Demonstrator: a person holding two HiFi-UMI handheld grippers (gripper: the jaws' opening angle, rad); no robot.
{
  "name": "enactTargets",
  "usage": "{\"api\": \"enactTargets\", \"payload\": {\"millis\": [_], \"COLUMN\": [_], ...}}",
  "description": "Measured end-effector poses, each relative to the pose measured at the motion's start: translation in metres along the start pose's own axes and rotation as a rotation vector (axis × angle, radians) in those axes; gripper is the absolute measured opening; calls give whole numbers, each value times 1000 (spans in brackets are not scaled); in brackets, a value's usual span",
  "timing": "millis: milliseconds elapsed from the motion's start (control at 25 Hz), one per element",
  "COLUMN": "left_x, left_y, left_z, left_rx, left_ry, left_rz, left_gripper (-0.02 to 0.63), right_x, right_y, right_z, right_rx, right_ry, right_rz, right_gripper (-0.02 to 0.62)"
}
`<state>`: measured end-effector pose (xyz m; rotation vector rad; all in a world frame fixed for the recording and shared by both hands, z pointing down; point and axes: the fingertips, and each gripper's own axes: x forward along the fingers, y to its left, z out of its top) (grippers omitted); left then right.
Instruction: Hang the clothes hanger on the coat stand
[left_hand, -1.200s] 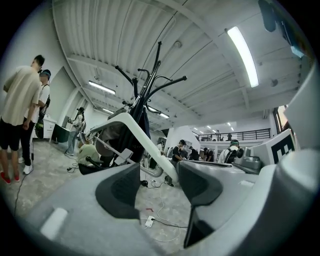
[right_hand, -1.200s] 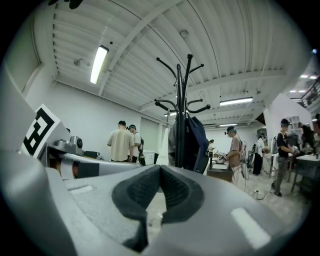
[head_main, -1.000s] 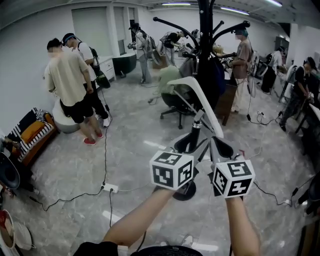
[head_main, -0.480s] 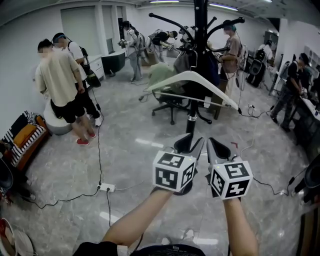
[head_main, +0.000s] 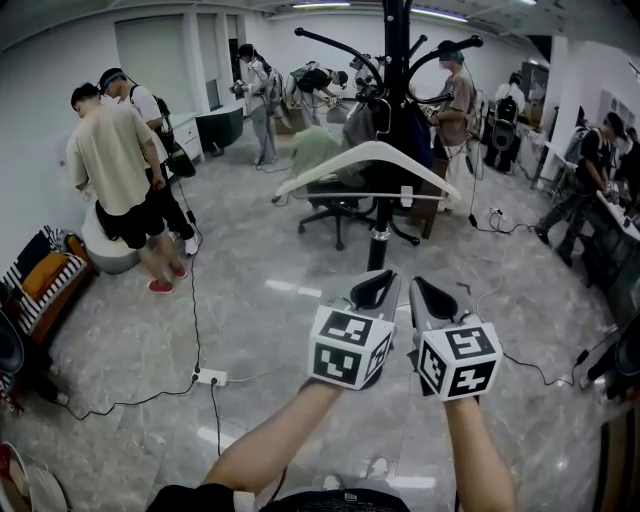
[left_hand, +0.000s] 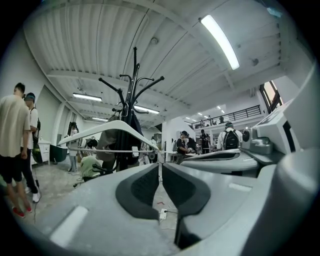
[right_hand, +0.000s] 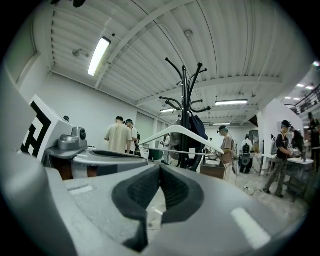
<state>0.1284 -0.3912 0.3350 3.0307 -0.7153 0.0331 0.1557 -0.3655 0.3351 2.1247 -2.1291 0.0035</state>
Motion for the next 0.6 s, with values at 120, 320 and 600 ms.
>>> {"api": "enactTargets", "payload": {"millis": [120, 320, 600], "left_x": [-1, -1, 20], "left_y": [-1, -1, -32], "left_z": [-1, -9, 8], "left_rx": [3, 23, 18], "left_ry": [9, 15, 22], "left_rz": [-9, -16, -13], "left_gripper": [9, 6, 6], "right_x": [0, 2, -19], "right_y": [3, 6, -28], "right_z": [1, -7, 7], "right_rx": [-4, -2, -2], "right_ry": [-1, -5, -5], "right_rz": [3, 3, 5], "right_gripper": [0, 0, 0]}}
